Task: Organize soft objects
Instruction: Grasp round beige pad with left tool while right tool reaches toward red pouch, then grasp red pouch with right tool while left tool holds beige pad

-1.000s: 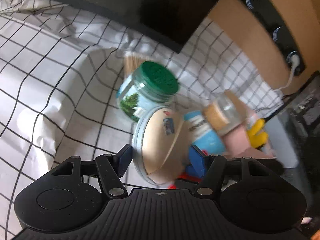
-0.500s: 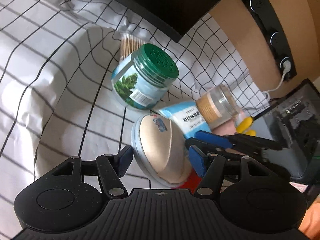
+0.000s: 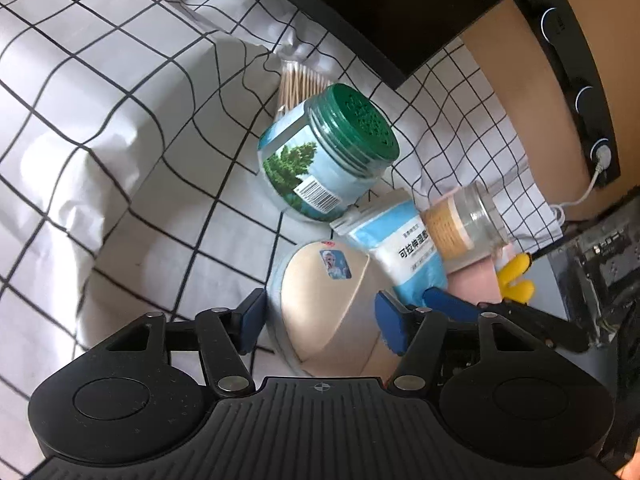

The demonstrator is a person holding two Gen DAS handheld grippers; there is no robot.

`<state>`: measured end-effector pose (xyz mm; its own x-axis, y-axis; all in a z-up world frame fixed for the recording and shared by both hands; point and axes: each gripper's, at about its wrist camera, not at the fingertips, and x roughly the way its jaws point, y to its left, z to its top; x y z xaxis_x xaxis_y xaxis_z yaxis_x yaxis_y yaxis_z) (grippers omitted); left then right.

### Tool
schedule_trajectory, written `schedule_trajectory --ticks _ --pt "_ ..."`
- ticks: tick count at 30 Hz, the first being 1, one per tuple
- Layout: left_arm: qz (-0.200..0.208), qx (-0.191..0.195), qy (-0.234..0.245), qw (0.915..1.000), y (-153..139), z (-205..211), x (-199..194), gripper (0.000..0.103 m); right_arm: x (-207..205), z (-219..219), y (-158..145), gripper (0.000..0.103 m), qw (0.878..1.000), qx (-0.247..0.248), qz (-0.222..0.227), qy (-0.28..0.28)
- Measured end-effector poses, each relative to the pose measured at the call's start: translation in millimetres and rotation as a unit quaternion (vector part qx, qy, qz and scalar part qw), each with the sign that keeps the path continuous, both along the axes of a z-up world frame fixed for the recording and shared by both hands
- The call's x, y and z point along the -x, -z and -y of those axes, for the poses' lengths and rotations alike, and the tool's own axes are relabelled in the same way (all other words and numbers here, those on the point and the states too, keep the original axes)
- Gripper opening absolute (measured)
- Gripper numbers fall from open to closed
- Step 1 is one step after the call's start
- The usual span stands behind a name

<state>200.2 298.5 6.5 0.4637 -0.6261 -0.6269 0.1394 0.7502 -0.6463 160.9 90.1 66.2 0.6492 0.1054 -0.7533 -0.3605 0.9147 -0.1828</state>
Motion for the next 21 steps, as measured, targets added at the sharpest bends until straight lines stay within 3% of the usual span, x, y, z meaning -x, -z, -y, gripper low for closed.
schedule_trajectory --ticks 4,9,14,16,19,21 --pt "0.008 -0.007 0.005 0.9999 -13.7 -1.6 5.6 0.066 1.2 3.1 -1.0 0.028 1.000 -0.016 -0.002 -0.001" --pt "0.045 0.030 0.035 0.9980 -46.3 -10.5 27.8 0.066 4.2 5.3 -1.5 0.027 0.998 -0.056 -0.011 -0.007" --pt "0.054 -0.036 0.040 0.9971 -57.9 5.5 35.6 0.067 9.8 -2.8 0.6 0.015 0.997 -0.080 -0.010 -0.017" --pt "0.056 -0.040 0.025 0.9973 -55.9 7.3 31.7 0.070 9.7 -2.3 1.0 0.015 0.996 -0.085 -0.010 -0.018" --pt "0.016 -0.010 0.023 0.9995 -42.3 9.3 22.0 0.070 10.1 2.0 2.6 0.015 0.995 -0.094 -0.016 -0.017" --pt "-0.012 -0.016 0.026 0.9995 -29.0 17.9 18.2 0.069 11.9 4.0 5.0 0.015 0.995 -0.098 -0.024 -0.021"
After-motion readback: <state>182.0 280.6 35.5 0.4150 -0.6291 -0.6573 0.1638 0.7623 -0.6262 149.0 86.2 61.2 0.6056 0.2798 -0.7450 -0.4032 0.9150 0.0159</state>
